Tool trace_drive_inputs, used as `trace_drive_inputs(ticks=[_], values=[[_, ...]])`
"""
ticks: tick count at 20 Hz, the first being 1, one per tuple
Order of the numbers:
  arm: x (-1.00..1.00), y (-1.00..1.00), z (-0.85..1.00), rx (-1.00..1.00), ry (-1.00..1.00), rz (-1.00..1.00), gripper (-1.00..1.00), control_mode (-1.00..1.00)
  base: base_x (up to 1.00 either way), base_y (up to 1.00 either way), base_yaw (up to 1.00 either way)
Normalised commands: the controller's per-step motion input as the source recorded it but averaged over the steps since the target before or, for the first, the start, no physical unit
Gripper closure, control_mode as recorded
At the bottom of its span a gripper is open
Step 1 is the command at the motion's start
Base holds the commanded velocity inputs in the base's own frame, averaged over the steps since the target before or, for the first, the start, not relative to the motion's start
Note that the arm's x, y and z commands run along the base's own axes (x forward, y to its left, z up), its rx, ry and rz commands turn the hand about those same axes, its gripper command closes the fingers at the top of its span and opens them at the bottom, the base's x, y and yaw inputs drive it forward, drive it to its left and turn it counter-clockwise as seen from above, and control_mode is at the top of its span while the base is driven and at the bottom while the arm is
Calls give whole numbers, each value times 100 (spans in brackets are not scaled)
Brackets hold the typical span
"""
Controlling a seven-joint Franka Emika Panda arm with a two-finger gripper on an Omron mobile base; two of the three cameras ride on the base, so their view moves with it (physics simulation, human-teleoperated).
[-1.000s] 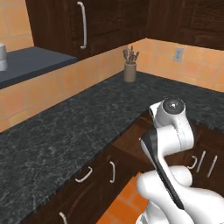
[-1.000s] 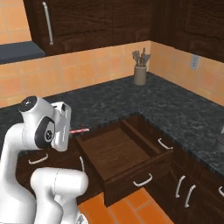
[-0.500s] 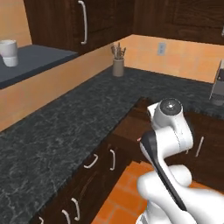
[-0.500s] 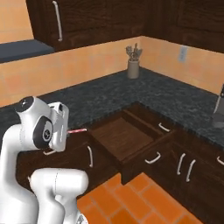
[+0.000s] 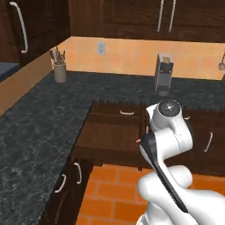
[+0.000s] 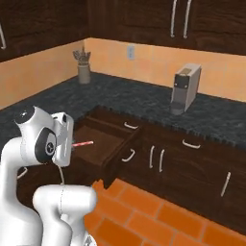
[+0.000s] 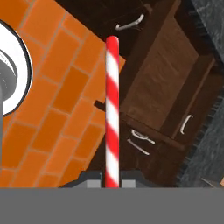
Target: Take a straw from the drawer in front and place it inside the glass cup on the dining counter.
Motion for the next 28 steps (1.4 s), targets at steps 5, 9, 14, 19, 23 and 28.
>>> trace_drive_inputs(ticks=[5,9,14,19,23,28], values=[[0,0,0,0,0,0,100,100,-10,0,-66],[0,0,0,0,0,0,100,100,-3,0,-68],[0,0,0,0,0,0,100,100,0,-6,-65],[0,0,0,0,0,0,100,100,2,-26,-60],[0,0,0,0,0,0,100,100,10,-46,-54],[0,0,0,0,0,0,100,100,19,-65,-49]])
